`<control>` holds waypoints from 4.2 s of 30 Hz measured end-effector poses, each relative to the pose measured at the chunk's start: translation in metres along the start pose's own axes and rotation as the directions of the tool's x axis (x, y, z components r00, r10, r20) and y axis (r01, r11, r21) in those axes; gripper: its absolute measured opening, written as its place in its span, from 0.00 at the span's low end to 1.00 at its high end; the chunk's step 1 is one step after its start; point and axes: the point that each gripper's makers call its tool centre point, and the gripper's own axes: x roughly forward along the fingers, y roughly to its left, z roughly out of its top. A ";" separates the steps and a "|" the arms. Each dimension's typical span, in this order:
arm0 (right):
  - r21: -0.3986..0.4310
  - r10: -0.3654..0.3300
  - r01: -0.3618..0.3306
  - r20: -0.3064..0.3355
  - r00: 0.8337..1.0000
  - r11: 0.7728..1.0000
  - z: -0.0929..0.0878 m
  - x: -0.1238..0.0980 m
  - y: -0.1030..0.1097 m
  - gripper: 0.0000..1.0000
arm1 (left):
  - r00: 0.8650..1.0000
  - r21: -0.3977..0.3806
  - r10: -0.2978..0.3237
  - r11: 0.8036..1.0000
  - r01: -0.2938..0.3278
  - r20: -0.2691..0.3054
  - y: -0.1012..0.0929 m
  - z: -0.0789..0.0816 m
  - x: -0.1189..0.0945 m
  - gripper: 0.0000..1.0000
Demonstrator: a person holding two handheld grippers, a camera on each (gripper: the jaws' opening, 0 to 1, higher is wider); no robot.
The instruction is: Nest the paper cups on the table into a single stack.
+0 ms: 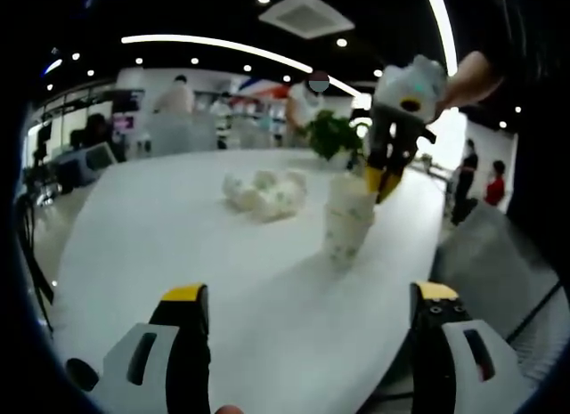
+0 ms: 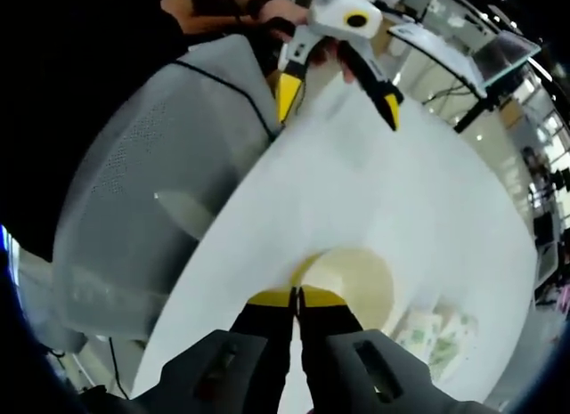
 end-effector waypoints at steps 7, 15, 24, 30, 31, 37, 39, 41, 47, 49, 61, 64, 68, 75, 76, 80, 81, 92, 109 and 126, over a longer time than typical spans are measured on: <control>0.016 -0.005 0.005 0.000 1.000 1.000 0.000 0.001 -0.002 0.00 | 1.000 -0.001 0.001 1.000 -0.001 -0.002 0.001 0.000 0.000 0.92; 0.033 -0.003 0.004 -0.005 1.000 0.999 -0.003 0.005 -0.002 0.04 | 1.000 -0.001 0.001 1.000 -0.001 -0.003 0.001 -0.001 0.001 0.91; 0.055 -0.014 0.014 0.001 1.000 0.998 -0.002 0.006 -0.002 0.11 | 1.000 -0.002 0.003 1.000 -0.003 -0.004 0.002 -0.001 0.000 0.92; 0.069 -0.034 0.032 0.031 0.999 0.997 0.004 0.000 -0.005 0.12 | 1.000 0.002 0.003 1.000 -0.003 -0.002 0.003 0.003 0.000 0.91; 0.069 -0.039 0.036 0.037 0.999 0.997 0.005 -0.002 -0.005 0.12 | 1.000 0.002 0.003 1.000 -0.003 -0.002 0.003 0.003 0.000 0.91; 0.105 -0.084 0.074 0.095 0.992 0.992 0.014 -0.015 -0.010 0.12 | 1.000 0.008 -0.005 1.000 0.005 -0.005 0.001 0.005 0.002 0.91; 0.107 -0.096 0.086 0.097 0.991 0.991 0.014 -0.018 -0.011 0.12 | 1.000 0.010 -0.008 1.000 0.008 -0.004 0.001 0.006 0.002 0.91; 0.111 -0.104 0.093 0.099 0.990 0.990 0.013 -0.020 -0.011 0.12 | 1.000 0.015 -0.009 1.000 0.009 -0.005 0.001 0.007 0.003 0.91; 0.121 -0.129 0.116 0.111 0.985 0.986 0.013 -0.025 -0.012 0.13 | 1.000 0.021 -0.012 1.000 0.013 -0.006 0.002 0.009 0.002 0.91; 0.129 -0.131 0.117 0.113 0.985 0.985 0.012 -0.026 -0.011 0.13 | 1.000 0.023 -0.012 1.000 0.012 -0.006 0.002 0.010 0.002 0.91; 0.197 -0.188 0.159 0.140 0.972 0.967 0.006 -0.042 -0.017 0.17 | 1.000 0.028 -0.018 0.999 0.018 -0.013 -0.001 0.009 0.003 0.91; 0.212 -0.207 0.175 0.141 0.968 0.961 0.002 -0.045 -0.019 0.19 | 1.000 0.027 -0.018 0.999 0.018 -0.011 -0.001 0.009 0.003 0.91; 0.263 -0.239 0.191 0.164 0.957 0.946 -0.001 -0.051 -0.024 0.22 | 1.000 0.027 -0.018 0.999 0.019 -0.012 -0.002 0.010 0.003 0.91; 0.328 -0.290 0.218 0.190 0.938 0.919 -0.007 -0.059 -0.029 0.27 | 1.000 0.026 -0.017 1.000 0.018 -0.011 -0.002 0.009 0.003 0.91; 0.327 -0.294 0.222 0.190 0.937 0.919 -0.007 -0.060 -0.029 0.28 | 1.000 0.028 -0.018 0.999 0.018 -0.013 -0.002 0.009 0.003 0.91; 0.352 -0.326 0.247 0.184 0.927 0.903 -0.012 -0.064 -0.033 0.31 | 1.000 0.027 -0.018 0.999 0.019 -0.008 -0.001 0.010 0.003 0.91; 0.363 -0.330 0.248 0.186 0.925 0.898 -0.013 -0.065 -0.033 0.31 | 1.000 0.027 -0.018 0.999 0.019 -0.010 -0.002 0.010 0.003 0.91; 0.459 -0.397 0.271 0.203 0.895 0.846 -0.022 -0.080 -0.036 0.37 | 1.000 0.025 -0.021 0.999 0.022 -0.015 -0.004 0.008 0.004 0.91; 0.773 -0.579 0.222 0.220 0.785 0.594 -0.050 -0.102 -0.038 0.56 | 0.999 0.035 -0.031 0.999 0.031 -0.019 -0.004 0.012 0.004 0.91; 0.947 -0.700 -0.001 0.238 0.674 0.321 -0.082 -0.084 -0.048 0.87 | 0.999 0.048 -0.048 0.998 0.049 -0.023 -0.004 0.016 0.007 0.91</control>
